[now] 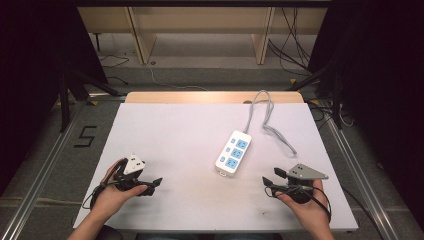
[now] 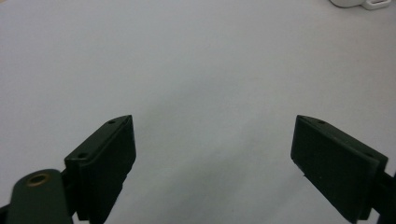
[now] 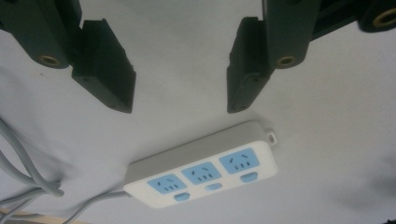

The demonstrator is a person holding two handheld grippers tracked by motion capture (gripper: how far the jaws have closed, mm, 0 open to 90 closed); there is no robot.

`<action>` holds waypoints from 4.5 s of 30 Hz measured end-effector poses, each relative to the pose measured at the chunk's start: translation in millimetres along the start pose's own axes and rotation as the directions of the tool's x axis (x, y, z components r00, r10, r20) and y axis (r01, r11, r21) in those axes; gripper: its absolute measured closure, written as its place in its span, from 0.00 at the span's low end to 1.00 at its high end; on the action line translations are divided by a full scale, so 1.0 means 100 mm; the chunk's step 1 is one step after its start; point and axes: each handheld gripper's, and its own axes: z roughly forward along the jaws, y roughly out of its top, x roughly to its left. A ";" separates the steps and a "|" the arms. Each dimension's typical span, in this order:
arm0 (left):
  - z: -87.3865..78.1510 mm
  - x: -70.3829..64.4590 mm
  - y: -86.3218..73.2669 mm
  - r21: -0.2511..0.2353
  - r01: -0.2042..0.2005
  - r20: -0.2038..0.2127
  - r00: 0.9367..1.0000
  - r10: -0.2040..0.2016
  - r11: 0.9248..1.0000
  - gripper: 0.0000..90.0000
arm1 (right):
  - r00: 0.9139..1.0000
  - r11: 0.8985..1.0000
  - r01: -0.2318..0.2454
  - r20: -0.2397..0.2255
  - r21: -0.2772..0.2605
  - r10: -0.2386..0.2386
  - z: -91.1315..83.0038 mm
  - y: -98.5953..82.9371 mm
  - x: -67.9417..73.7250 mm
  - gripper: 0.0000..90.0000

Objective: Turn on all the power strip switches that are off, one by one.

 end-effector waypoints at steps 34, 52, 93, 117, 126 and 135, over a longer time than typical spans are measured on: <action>0.06 -0.07 0.02 0.020 -0.014 0.018 1.000 0.014 1.000 0.18 | 0.992 0.982 0.122 -0.007 0.144 -0.123 0.20 0.48 0.09 1.00; 0.06 -0.06 0.01 0.026 -0.024 0.017 1.000 0.024 0.999 0.18 | 0.991 0.970 0.135 -0.023 0.202 -0.133 0.59 0.79 0.07 1.00; 0.07 -0.07 0.01 0.034 -0.041 0.013 0.999 0.041 0.999 0.18 | 0.986 0.936 0.168 -0.036 0.308 -0.165 1.41 1.30 0.05 1.00; 0.07 -0.07 0.01 0.034 -0.046 0.013 0.999 0.046 0.998 0.18 | 0.991 0.925 0.132 -0.032 0.357 -0.129 1.69 1.33 -0.07 1.00; 0.07 -0.06 0.01 0.035 -0.047 0.011 0.999 0.046 0.998 0.18 | 0.990 0.912 0.143 -0.047 0.383 -0.136 1.75 1.36 -0.07 1.00; 0.07 -0.06 0.01 0.035 -0.046 0.012 0.999 0.045 0.998 0.18 | 0.991 0.912 0.137 -0.053 0.386 -0.126 1.75 1.36 -0.08 1.00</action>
